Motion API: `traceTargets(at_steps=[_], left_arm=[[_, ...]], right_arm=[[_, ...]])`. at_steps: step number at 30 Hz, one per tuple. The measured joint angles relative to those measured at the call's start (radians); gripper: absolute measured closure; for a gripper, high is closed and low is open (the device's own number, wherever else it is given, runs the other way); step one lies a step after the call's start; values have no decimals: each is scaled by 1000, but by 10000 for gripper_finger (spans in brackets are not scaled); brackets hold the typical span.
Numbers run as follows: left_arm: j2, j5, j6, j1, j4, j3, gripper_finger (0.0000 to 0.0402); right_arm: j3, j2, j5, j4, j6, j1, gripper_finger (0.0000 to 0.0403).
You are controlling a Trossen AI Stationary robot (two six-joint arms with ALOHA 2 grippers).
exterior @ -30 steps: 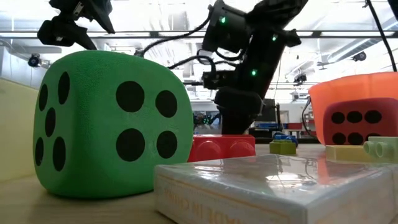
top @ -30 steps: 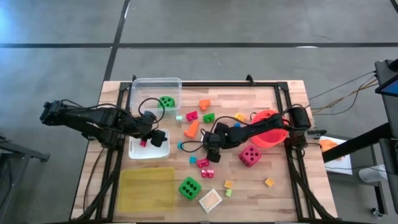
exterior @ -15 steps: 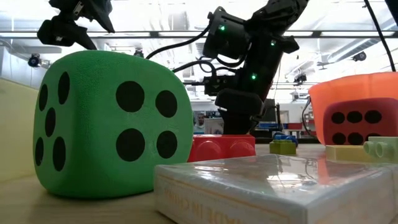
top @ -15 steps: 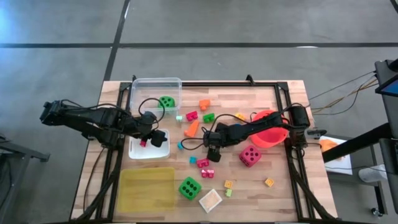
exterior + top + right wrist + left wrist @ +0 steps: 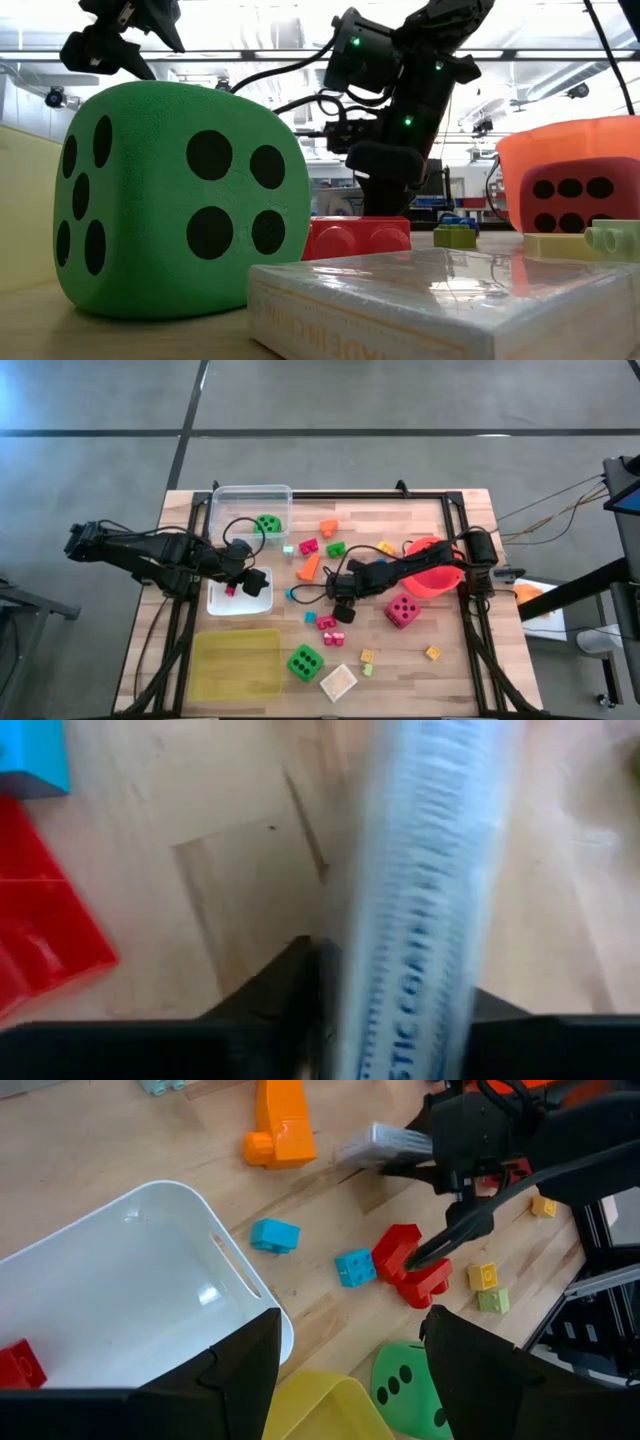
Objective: Pick & Place Toys
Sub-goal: Put the blue deck of cards into the yellow bin
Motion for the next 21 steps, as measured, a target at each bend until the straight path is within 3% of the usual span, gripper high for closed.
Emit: traceTargets(at_steps=[3, 12, 21], left_arm=[[0, 0, 0, 0, 0, 0, 167], [0, 1, 60, 0, 41, 0, 167], [0, 3, 326, -1, 352, 0, 167]], right_arm=[[0, -10, 9, -8, -3, -3, 344], [0, -132, -36, 0, -46, -2, 344], [2, -292, -306, 171, -43, -16, 344]])
